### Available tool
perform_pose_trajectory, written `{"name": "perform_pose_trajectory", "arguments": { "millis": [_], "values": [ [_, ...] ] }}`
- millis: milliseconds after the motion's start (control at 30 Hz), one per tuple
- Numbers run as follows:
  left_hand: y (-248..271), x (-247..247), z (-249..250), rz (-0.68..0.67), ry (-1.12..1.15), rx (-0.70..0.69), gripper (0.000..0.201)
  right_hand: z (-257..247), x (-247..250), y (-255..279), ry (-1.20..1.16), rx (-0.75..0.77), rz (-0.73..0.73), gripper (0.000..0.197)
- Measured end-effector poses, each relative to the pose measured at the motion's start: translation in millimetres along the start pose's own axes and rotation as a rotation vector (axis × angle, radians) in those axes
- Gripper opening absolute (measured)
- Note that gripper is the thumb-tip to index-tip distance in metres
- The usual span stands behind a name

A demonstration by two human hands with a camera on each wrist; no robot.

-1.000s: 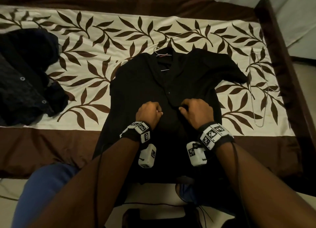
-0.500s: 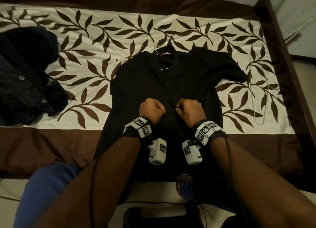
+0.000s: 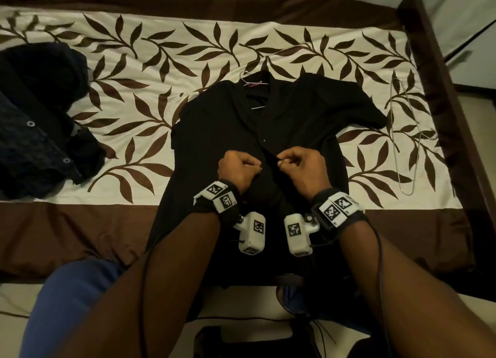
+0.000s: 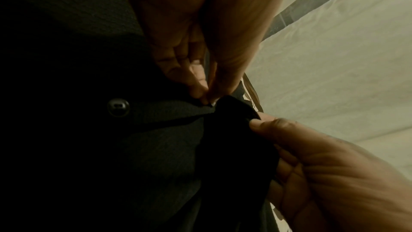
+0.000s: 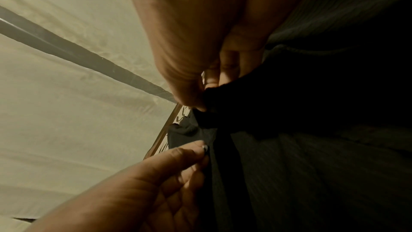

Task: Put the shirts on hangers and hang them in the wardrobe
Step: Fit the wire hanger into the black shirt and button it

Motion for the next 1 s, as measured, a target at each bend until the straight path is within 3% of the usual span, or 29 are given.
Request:
{"name": "perform_pose_trajectory", "arguments": {
  "millis": [133,267,367,800,1000],
  "values": [
    [2,-3,5,-0.03,0.071,-0.028,0.011,-3,-11,-5,-0.021,0.003,-0.052,0.013],
    [2,-3,5,-0.042,0.144,-0.028,0.015,1,-22,-10,-0.114,-0.022,-0.133,0.024],
    [1,-3,5,-0.059,0.18,-0.024,0.016,1,-22,-11,-0.113,-0.018,-0.148,0.021],
    [0,-6,7,-0.117,0.114,-0.072,0.017,-4,-26,-1,-0.055,0.097,-0.093,0.022],
    [-1,-7,13,-0.161,0.051,-0.122,0.021,-8,-31,-4,0.113,0.172,-0.084,0.024]
  ]
}}
Point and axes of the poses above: each hand's wrist, its own y-axis away from the middle knuckle, its own x-axis out of the back of the hand, z = x × y, the point moved 8 cm from there along -y, towards the middle knuckle, and after that the axes turned 7 degrees about -z, right-handed, at the moved point
